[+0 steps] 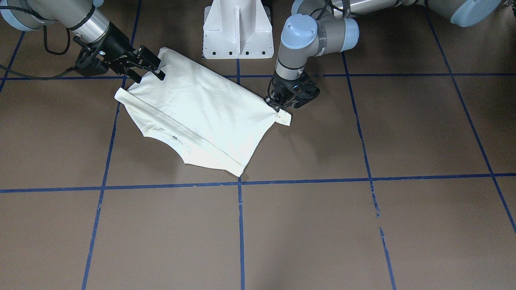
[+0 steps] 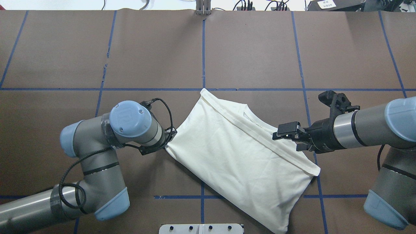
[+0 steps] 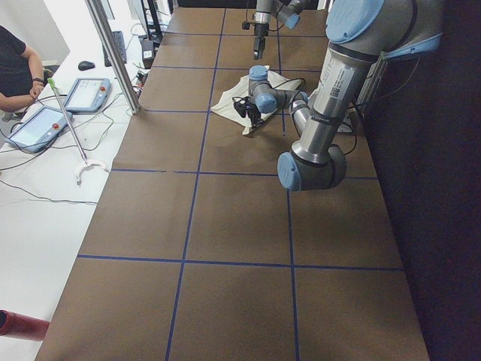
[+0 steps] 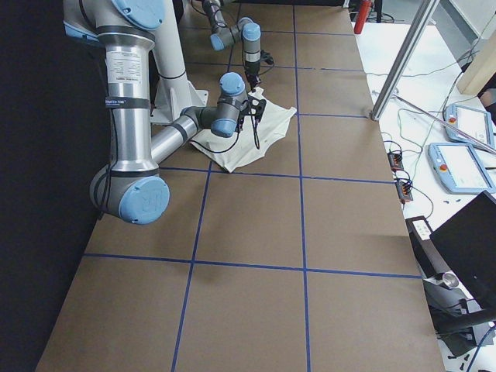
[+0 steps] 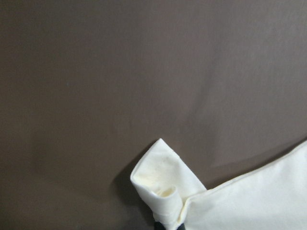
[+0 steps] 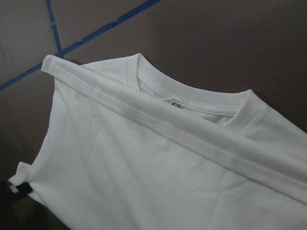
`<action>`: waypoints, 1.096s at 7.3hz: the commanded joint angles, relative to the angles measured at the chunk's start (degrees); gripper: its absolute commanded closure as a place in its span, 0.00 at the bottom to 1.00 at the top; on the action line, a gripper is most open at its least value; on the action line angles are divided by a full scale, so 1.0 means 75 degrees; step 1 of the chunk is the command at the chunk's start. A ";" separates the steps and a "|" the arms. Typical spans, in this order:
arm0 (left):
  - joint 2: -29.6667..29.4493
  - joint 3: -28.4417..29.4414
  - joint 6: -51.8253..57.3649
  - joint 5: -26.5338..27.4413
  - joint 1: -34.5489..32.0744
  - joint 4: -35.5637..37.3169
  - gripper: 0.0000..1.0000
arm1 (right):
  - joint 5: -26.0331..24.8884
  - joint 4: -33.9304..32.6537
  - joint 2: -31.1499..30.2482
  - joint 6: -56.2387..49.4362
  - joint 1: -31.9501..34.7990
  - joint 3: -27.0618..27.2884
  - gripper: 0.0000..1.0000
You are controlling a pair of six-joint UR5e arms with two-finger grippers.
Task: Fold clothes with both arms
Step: 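Drag the shirt corner away from the robot with the left gripper to straighten it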
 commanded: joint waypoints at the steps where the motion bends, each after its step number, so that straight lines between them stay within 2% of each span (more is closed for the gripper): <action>1: -0.0238 0.1035 0.0500 0.0145 -0.0961 -0.0673 1.00 | -0.0022 0.0000 -0.0001 0.0000 0.0067 -0.0006 0.00; 3: -0.1300 0.2755 0.1154 0.0217 -0.1736 -0.1532 1.00 | -0.0045 -0.0012 -0.0001 -0.0012 0.0137 -0.0006 0.00; 5: -0.2320 0.4163 0.1590 0.0719 -0.1915 -0.2536 1.00 | -0.0057 -0.0035 -0.0001 -0.0117 0.0207 -0.0018 0.00; 6: -0.2697 0.4890 0.1626 0.0744 -0.1927 -0.3157 1.00 | -0.0069 -0.0035 0.0010 -0.0117 0.0231 -0.0030 0.00; 8: -0.2724 0.5108 0.1836 0.0908 -0.1996 -0.3573 1.00 | -0.0080 -0.0059 0.0010 -0.0117 0.0231 -0.0088 0.00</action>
